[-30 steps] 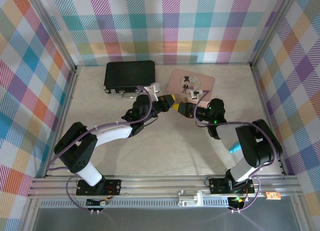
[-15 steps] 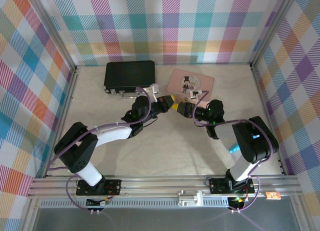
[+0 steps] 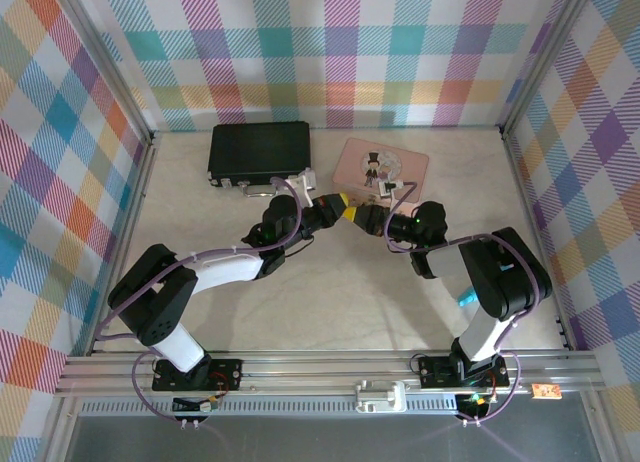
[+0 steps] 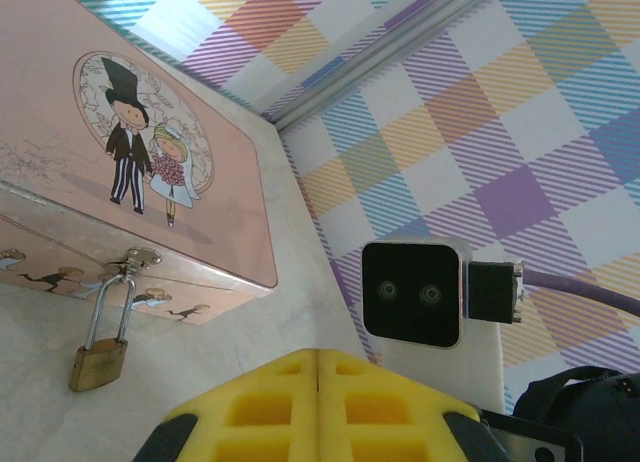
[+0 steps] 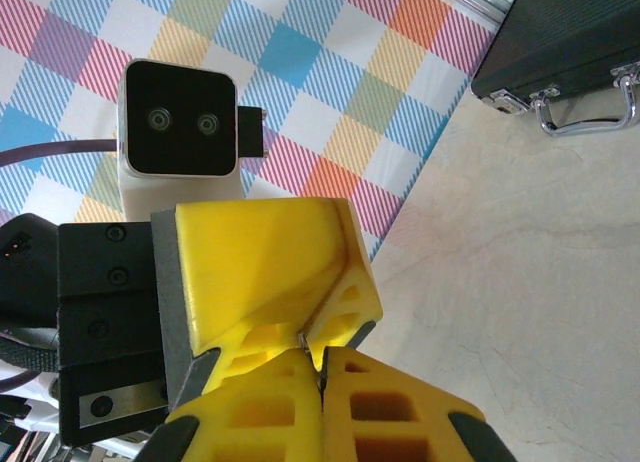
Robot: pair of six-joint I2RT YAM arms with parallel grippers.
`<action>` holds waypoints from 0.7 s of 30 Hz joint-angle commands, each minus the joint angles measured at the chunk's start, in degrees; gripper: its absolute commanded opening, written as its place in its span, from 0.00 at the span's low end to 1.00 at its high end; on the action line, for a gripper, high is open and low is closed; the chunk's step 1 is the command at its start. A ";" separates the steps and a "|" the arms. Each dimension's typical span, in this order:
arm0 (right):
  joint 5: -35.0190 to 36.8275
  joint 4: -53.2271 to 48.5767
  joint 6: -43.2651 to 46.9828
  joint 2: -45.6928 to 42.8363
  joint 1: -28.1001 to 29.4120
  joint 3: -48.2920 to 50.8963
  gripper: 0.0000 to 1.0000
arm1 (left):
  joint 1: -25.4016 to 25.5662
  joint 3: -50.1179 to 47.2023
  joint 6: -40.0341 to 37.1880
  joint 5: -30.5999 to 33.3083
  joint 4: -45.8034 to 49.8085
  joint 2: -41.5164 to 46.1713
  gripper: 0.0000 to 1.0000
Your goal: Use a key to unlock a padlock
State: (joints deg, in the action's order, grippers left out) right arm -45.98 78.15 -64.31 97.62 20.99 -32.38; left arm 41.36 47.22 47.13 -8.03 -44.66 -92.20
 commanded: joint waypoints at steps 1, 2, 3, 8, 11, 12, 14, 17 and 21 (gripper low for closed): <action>0.91 2.45 -0.54 0.98 0.01 -1.33 0.00 | -0.01 -0.38 0.56 -1.27 -4.10 0.45 0.00; 1.06 2.45 -0.48 0.90 -0.02 -1.23 0.00 | -0.01 -0.13 0.72 -1.36 -4.20 0.35 0.00; 1.21 2.36 -0.40 0.85 0.03 -1.12 0.00 | -0.06 -0.03 1.20 -1.33 -4.25 0.33 0.14; 0.89 -0.38 0.99 0.13 -0.09 -0.76 0.00 | -2.11 -0.15 3.69 -0.71 -3.24 1.05 0.75; 1.21 -5.57 3.50 -2.18 -0.37 0.45 0.00 | -3.93 0.15 3.47 -1.80 -1.81 0.59 0.74; 1.56 -8.74 5.02 -3.52 -0.61 1.12 0.00 | -4.46 0.56 2.88 -2.34 -0.53 0.26 0.73; 2.70 -16.93 8.36 -6.95 -1.44 1.99 0.00 | -4.97 2.05 0.50 -3.33 4.00 -0.55 0.72; 6.50 -35.61 16.75 -14.55 -2.86 2.38 0.00 | -4.98 4.68 -3.93 -4.70 9.88 -2.80 0.71; 13.85 -62.98 30.12 -24.83 -3.98 -0.36 0.00 | -4.79 7.47 -6.69 -6.09 13.15 -7.49 0.69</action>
State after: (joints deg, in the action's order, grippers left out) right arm -38.11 39.05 -47.29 77.58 17.76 -30.68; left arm 36.34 52.27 44.53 -11.62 -36.56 -96.73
